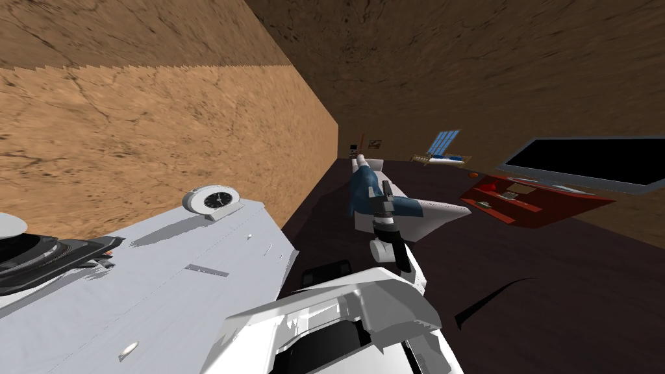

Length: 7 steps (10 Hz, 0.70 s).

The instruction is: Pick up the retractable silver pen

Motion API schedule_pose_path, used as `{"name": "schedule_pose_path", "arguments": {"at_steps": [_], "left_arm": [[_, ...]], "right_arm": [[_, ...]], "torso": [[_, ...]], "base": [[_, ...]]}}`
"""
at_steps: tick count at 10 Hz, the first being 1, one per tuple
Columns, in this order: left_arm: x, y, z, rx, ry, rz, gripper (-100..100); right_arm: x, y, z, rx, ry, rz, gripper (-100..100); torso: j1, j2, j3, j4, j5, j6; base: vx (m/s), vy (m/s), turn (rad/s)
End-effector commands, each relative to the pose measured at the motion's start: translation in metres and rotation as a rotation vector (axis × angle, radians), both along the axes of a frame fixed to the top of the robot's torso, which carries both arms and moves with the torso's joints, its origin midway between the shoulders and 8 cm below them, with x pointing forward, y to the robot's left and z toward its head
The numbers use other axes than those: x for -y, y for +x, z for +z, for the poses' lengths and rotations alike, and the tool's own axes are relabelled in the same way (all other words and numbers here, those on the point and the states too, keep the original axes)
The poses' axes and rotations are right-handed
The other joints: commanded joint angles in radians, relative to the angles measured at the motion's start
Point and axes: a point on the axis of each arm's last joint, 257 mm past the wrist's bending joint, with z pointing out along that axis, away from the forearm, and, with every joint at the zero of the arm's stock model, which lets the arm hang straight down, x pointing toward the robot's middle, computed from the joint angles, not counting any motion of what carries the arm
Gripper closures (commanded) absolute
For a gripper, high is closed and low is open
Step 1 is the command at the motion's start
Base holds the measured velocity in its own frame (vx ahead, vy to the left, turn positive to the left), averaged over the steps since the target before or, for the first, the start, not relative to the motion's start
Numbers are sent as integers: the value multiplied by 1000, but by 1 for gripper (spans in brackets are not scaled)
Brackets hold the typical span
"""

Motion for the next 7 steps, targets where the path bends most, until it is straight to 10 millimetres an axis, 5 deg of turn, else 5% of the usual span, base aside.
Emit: {"name": "schedule_pose_path", "arguments": {"at_steps": [1,4,5,7], "left_arm": [[6,12,8,22,4,4,100],[14,29,19,41,25,-39,100],[22,23,15,15,11,-17,100],[33,42,25,49,23,-37,100]], "right_arm": [[0,0,0,0,0,0,0],[0,0,0,0,0,0,0],[0,0,0,0,0,0,0],[0,0,0,0,0,0,0]], "torso": [[0,0,0,0,0,0],[-7,-1,0,0,-2,3],[-8,-1,0,0,-2,3],[0,-1,0,0,0,1]], "base": [[8,51,24],[-1,0,-13],[17,70,115],[21,73,64]]}}
